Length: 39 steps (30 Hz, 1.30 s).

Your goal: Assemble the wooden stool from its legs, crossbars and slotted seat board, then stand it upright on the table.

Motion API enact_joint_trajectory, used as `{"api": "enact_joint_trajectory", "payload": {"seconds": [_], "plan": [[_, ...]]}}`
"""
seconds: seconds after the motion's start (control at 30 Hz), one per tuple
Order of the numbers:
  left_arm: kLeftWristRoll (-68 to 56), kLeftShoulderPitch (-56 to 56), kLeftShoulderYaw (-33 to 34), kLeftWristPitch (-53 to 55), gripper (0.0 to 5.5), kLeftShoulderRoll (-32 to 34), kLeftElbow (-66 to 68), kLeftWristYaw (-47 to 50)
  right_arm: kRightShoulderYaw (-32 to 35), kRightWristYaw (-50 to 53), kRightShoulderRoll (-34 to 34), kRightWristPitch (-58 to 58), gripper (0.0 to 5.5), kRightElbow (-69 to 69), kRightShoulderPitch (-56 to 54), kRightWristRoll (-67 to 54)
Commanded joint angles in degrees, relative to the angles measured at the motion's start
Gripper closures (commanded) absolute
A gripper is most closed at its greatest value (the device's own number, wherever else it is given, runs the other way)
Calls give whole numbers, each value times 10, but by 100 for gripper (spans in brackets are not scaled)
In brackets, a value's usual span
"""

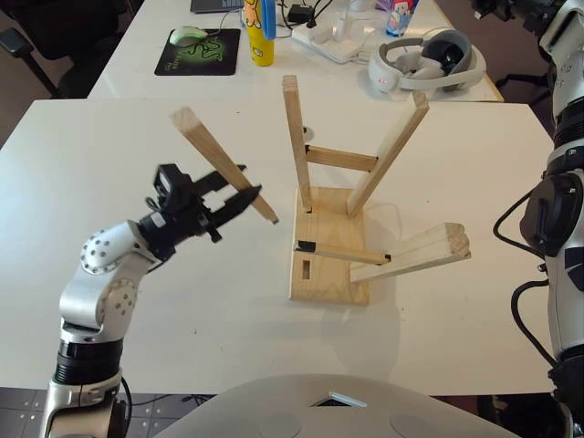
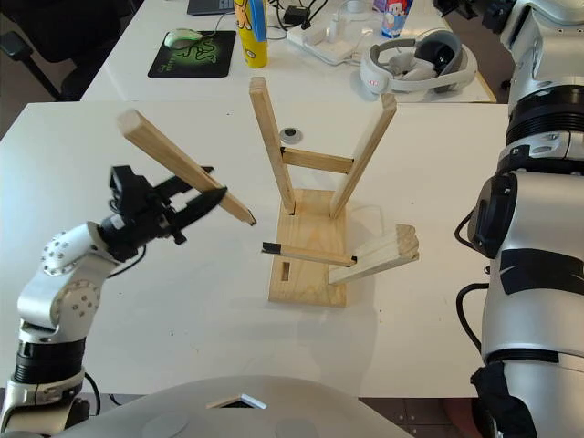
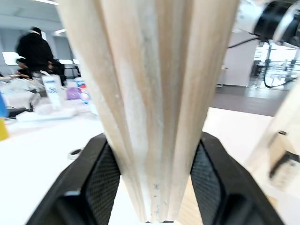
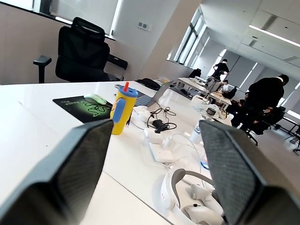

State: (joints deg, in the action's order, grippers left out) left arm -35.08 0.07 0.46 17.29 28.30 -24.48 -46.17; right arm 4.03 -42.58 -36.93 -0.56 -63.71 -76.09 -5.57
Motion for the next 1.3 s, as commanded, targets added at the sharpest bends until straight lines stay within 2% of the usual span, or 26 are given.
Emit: {"api": "enact_joint_trajectory", "payload": {"seconds": [0.03, 0.57, 1.03, 1.3], "plan": [[4, 21, -60, 15, 346, -12, -62, 0, 6, 14, 2, -1, 210, -33, -6, 11], [75, 54, -128, -64, 346, -46, 82, -35, 30, 10, 23, -23, 210, -50, -26, 4], [69, 150, -92, -84, 346, 23, 54, -59, 48, 5, 17, -40, 210, -51, -34, 1], [67, 124, -106, -63, 346, 41, -50, -42, 49, 5, 17, -40, 210, -50, -33, 2]]}}
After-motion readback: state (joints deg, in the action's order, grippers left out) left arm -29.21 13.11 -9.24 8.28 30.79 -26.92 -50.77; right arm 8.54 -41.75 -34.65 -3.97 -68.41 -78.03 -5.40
